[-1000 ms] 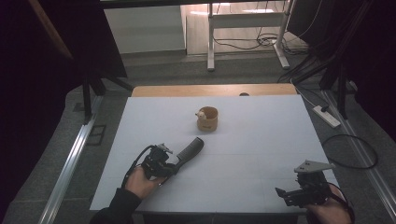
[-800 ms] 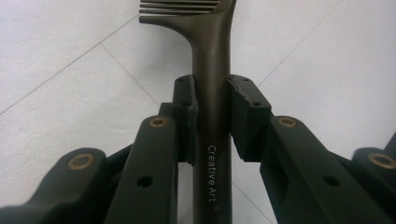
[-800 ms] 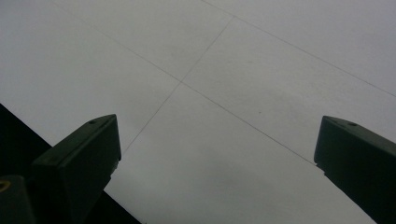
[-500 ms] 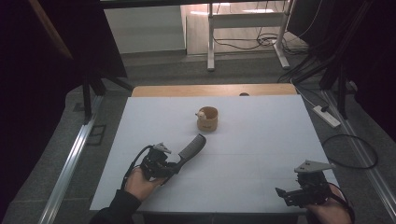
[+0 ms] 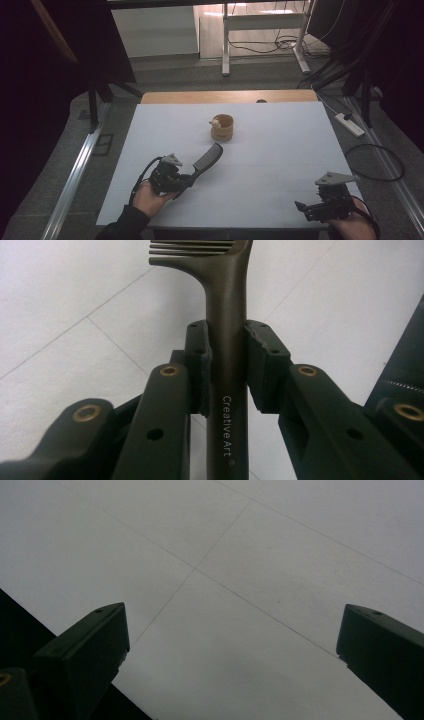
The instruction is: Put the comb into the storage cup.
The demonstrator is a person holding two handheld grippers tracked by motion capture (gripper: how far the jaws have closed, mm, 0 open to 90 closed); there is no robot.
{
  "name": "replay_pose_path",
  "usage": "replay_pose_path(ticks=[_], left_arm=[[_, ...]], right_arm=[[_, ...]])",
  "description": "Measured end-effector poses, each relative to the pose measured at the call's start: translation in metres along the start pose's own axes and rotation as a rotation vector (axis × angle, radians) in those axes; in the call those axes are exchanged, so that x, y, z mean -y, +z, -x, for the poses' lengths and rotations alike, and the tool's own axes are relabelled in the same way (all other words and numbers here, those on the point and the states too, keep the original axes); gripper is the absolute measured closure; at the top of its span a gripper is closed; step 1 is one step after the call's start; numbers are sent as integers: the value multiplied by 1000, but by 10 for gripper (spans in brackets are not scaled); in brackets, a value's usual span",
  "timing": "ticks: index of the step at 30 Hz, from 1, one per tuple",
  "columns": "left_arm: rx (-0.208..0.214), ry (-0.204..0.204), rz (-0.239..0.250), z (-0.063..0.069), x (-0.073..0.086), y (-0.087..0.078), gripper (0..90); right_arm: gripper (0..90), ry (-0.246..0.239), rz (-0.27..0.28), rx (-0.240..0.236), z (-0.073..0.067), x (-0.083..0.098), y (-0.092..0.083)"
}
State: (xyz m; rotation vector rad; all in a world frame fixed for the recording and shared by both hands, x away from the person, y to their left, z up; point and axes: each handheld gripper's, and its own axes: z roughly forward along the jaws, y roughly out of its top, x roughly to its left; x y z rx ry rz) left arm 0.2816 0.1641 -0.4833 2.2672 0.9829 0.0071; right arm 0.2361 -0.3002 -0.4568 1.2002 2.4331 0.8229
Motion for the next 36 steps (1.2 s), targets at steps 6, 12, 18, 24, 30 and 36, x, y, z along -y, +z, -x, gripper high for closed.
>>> replay_pose_path(ticks=[6, 12, 18, 24, 30, 36], left_arm=[[5, 8, 34, 3, 1, -4, 722], [4, 12, 42, 5, 1, -6, 722], [5, 13, 78, 7, 1, -9, 722], [10, 23, 93, 9, 1, -10, 722], [12, 33, 110, 12, 0, -10, 722], [19, 36, 128, 14, -2, -11, 722]], right_arm=[[5, -8, 8, -3, -1, 0, -1], [0, -20, 26, -15, -1, 0, -3], [0, -29, 90, -23, 0, -2, -5], [0, -39, 134, -44, 2, -7, -6], [0, -47, 202, -96, 4, -16, -9], [0, -35, 241, -125, 6, -25, -10]])
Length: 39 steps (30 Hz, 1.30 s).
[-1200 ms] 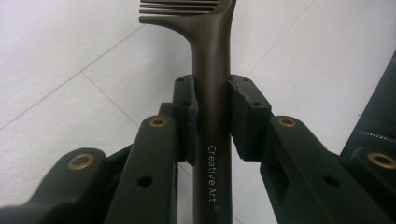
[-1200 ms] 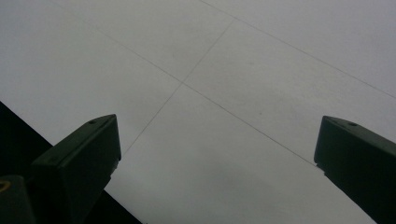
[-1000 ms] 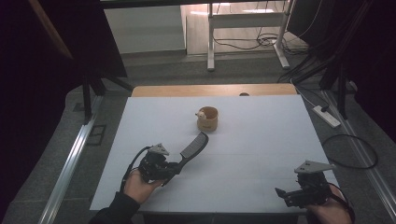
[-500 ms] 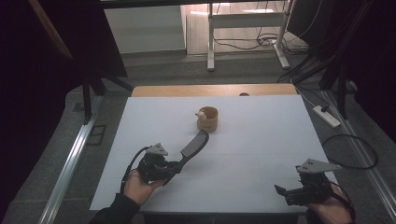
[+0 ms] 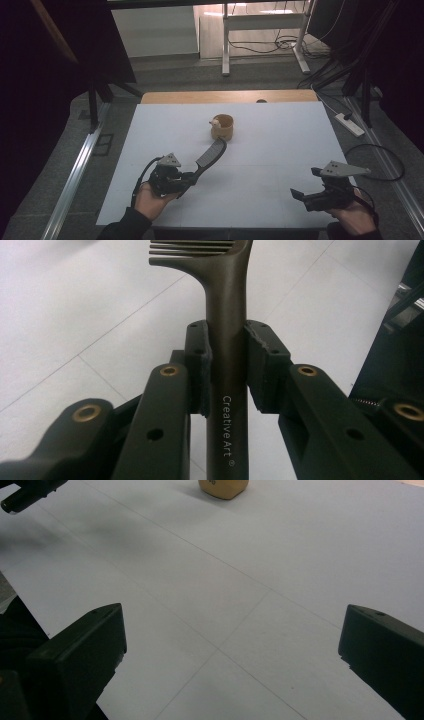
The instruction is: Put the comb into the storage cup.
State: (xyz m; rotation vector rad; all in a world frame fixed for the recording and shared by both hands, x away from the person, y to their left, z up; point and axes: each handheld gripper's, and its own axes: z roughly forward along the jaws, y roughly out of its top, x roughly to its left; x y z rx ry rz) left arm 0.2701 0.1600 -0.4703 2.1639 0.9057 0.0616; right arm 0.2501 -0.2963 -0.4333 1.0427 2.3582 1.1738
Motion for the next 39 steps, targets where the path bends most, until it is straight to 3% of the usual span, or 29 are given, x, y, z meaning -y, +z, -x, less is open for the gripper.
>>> replay_pose_path(ticks=[8, 15, 20, 38, 39], left_arm=[[10, 7, 16, 3, -3, 1, 722], [13, 14, 37, 5, -5, 1, 722], [16, 19, 41, 6, -6, 3, 722], [17, 40, 68, 9, -11, 5, 722], [17, 40, 71, 9, -12, 5, 722]], right_arm=[[0, -9, -11, -51, 0, -7, 6], [0, 38, 11, -94, 2, -16, 10], [0, 35, 5, -131, 1, -22, 14], [0, 23, -14, -190, -5, -47, 35], [0, 45, -4, -221, -6, -51, 38]])
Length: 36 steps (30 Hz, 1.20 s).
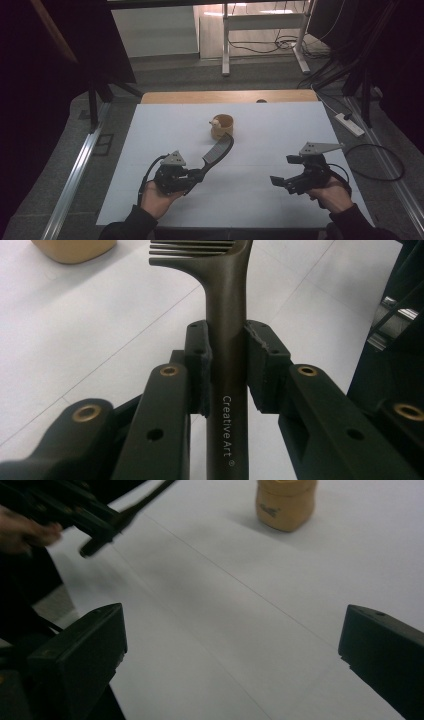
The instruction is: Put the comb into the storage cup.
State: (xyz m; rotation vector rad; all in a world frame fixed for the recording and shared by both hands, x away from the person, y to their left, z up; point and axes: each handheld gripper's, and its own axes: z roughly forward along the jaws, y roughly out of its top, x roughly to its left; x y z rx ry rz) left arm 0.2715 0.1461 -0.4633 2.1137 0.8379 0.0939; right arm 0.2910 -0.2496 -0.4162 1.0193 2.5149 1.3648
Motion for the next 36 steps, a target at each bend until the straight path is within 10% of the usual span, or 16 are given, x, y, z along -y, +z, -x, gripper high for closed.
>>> replay_pose_path(ticks=[36], left_arm=[[16, 5, 40, 6, -9, 12, 722]], right_arm=[[0, 39, -17, -79, -6, -34, 45]])
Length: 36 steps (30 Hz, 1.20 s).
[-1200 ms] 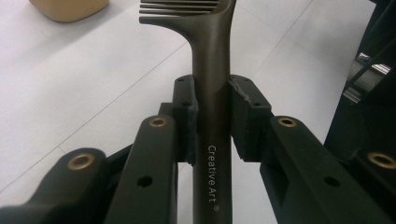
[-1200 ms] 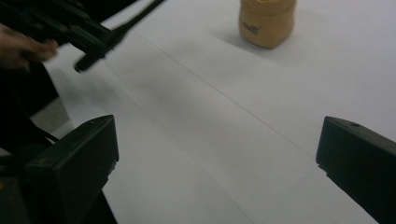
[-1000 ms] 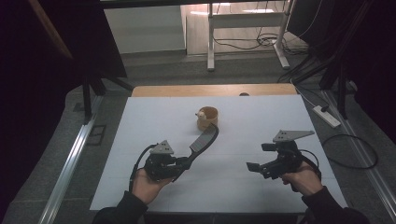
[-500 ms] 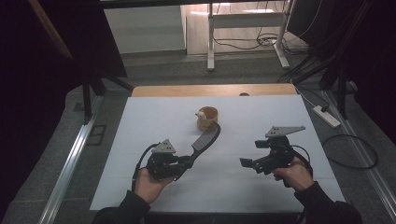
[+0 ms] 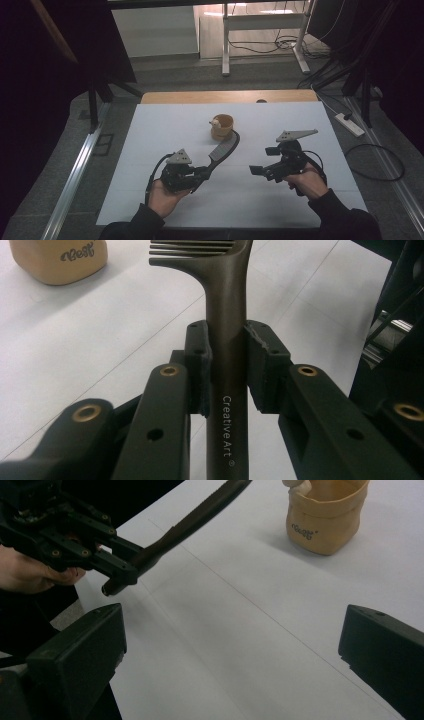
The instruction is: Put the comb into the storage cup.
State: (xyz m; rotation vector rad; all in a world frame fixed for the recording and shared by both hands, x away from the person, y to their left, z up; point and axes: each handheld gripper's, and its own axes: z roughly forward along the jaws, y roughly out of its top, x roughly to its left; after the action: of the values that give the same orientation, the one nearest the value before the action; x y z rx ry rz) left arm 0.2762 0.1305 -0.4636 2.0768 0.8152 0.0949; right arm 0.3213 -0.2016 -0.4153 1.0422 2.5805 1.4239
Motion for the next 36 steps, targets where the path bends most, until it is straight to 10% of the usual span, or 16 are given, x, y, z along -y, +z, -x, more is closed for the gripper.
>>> replay_pose_path(ticks=[36], left_arm=[[13, 39, 10, 9, -7, 11, 722]], right_arm=[[0, 104, -46, -55, 3, -30, 34]])
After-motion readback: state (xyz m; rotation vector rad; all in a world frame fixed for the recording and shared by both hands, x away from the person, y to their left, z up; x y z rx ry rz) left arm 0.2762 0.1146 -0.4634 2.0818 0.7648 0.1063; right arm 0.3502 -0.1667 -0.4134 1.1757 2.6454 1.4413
